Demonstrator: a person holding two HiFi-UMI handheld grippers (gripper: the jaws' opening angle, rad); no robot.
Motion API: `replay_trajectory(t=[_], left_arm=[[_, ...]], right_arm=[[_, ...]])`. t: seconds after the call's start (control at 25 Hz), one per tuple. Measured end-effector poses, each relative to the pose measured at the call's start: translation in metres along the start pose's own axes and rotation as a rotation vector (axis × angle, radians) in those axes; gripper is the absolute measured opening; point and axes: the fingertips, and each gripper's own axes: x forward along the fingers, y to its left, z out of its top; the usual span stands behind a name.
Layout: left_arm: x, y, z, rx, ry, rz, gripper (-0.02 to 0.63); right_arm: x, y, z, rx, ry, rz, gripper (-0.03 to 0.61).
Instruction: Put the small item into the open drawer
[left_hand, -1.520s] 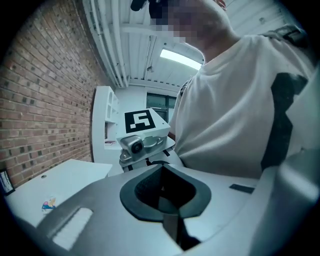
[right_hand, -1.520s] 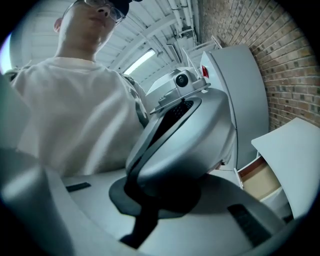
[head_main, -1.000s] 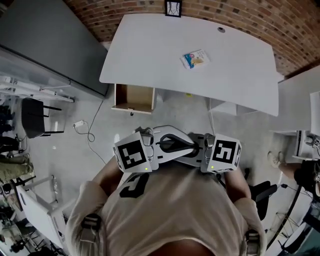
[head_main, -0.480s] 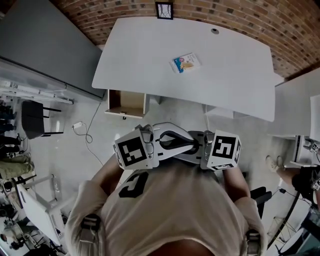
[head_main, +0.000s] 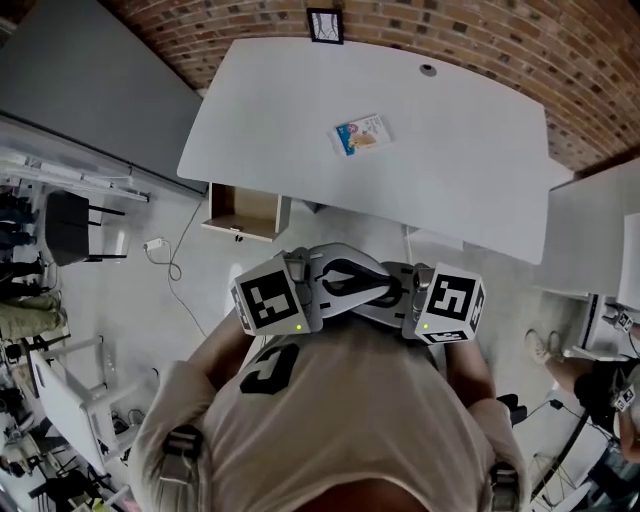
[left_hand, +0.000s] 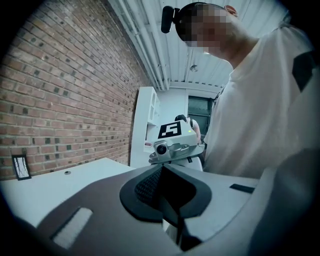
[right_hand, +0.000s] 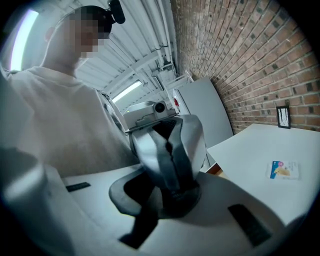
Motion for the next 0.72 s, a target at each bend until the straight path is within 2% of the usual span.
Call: replay_trajectory(t=[0.2,0.4,0.6,0.72], left_arm=[[0.006,0.012,0.004,-0.055,-0.022,0.079,0.003],[0.006,0.020,0.000,-0.082,-0.009,0.142,0.003],[-0.001,0.030,-0.008,-0.121,-0.005,0.174,0.003],[-0.008,0.039,-0.012,-0.144,-0.017,0.168,0.003]], right_arm=[[-0.012,-0.006,0.001,-0.005,0.017,0.015,0.005],[-0.012,-0.009,-0.002,0.019,0.025,0.057,0.005],[-0.005,-0.016,-0.003,0.045,0.041,0.100,0.005],[-0.001,-0.026,-0.002,0.058,0.053,0.086,0.005]])
